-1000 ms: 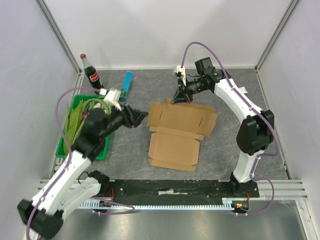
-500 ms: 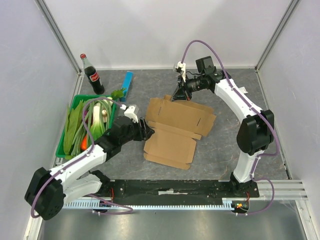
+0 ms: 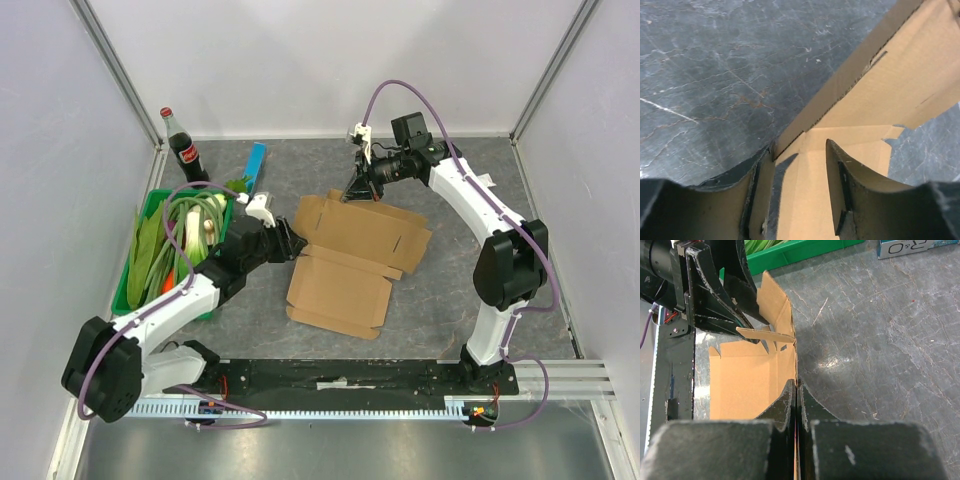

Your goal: Fold the paper box

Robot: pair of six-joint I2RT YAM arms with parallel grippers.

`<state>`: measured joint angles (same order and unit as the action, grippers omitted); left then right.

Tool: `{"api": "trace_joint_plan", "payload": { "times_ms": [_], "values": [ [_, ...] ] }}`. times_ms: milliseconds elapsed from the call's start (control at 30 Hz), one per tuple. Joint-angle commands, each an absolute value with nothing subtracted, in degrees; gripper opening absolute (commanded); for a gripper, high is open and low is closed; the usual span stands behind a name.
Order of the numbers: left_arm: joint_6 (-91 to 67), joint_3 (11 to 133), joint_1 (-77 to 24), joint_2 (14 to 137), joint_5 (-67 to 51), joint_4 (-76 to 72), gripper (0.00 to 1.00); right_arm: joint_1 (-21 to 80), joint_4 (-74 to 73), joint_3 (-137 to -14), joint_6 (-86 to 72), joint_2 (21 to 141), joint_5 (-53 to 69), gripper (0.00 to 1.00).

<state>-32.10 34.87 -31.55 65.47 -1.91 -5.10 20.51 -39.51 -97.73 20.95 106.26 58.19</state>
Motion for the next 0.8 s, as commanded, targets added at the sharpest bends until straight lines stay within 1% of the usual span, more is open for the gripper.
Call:
{"api": "trace_joint_plan", "payload": {
  "times_ms": [0, 167, 333, 400, 533, 700, 767],
  "values": [
    [-30.23, 36.48, -31.38, 66.27, -7.12, -10.19, 0.50, 20.66, -37.97, -97.91, 20.21, 105.12, 59.85, 0.00],
    [-30.50, 36.83, -31.46, 68.02, -8.96, -11.07, 0.49, 20.65, -37.97, -97.91, 20.13, 104.86, 60.12, 0.00],
    [-30.76, 36.83, -31.55, 68.03, -12.56, -13.36, 0.42, 20.66, -37.71, -97.82, 19.95, 104.77, 60.03, 0.00],
    [-31.81, 36.22, -31.55, 68.64, -13.62, -14.50, 0.42, 20.57, -37.44, -97.74, 19.60, 104.77, 60.29, 0.00],
    [-34.18, 34.80, -31.55, 70.57, -14.76, -17.93, 0.49, 20.65, -35.51, -96.42, 18.02, 104.06, 61.26, 0.00],
    [-34.28, 35.42, -31.55, 75.05, -13.54, -20.21, 0.50, 21.36, -30.24, -91.16, 14.86, 101.17, 61.26, 0.00],
    [-33.93, 35.25, -31.55, 76.03, -12.58, -20.65, 0.50, 21.79, -29.54, -88.87, 15.29, 100.03, 59.08, 0.00]
  ]
}}
